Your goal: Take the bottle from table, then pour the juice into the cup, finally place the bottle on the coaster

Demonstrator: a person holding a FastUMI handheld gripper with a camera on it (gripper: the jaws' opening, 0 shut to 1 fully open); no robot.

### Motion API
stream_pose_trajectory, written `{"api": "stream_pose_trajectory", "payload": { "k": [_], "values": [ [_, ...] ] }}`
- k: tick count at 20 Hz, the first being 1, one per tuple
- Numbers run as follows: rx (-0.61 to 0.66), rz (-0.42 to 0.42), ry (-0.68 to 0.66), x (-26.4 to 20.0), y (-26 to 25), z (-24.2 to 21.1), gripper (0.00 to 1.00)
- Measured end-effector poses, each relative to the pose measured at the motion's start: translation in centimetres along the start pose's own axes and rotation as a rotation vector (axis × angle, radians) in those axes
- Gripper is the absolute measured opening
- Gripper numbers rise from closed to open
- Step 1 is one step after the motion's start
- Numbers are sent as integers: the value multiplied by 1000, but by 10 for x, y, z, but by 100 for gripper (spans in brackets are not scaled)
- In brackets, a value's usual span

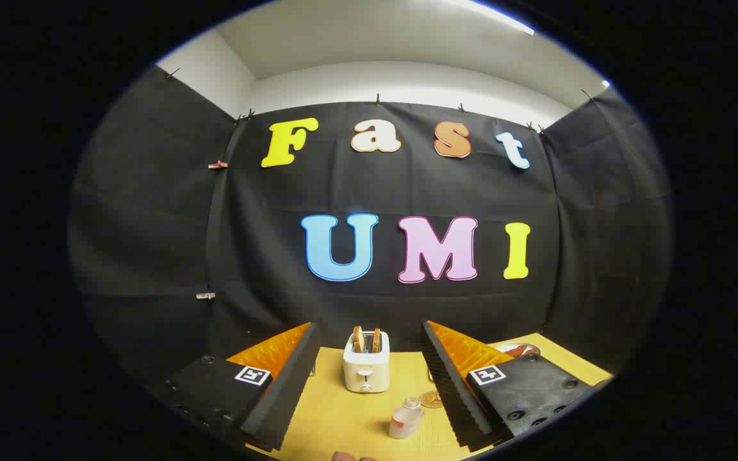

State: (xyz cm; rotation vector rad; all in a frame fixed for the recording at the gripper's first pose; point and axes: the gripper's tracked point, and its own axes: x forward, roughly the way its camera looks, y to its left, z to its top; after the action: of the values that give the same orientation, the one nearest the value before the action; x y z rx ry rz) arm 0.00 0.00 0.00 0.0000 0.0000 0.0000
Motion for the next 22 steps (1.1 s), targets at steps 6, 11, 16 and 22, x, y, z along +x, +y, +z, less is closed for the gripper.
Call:
{"api": "stream_pose_trajectory", "payload": {
  "k": [6, 11, 16, 22],
  "values": [
    [-5, -52, -2, -3, -16, -5, 96],
    [-7, -62, 13, 1, -21, -11, 96],
    [17, -79, -4, 4, -27, -11, 97],
    [1, -101, -12, 7, -37, -18, 96]
  ]
}}
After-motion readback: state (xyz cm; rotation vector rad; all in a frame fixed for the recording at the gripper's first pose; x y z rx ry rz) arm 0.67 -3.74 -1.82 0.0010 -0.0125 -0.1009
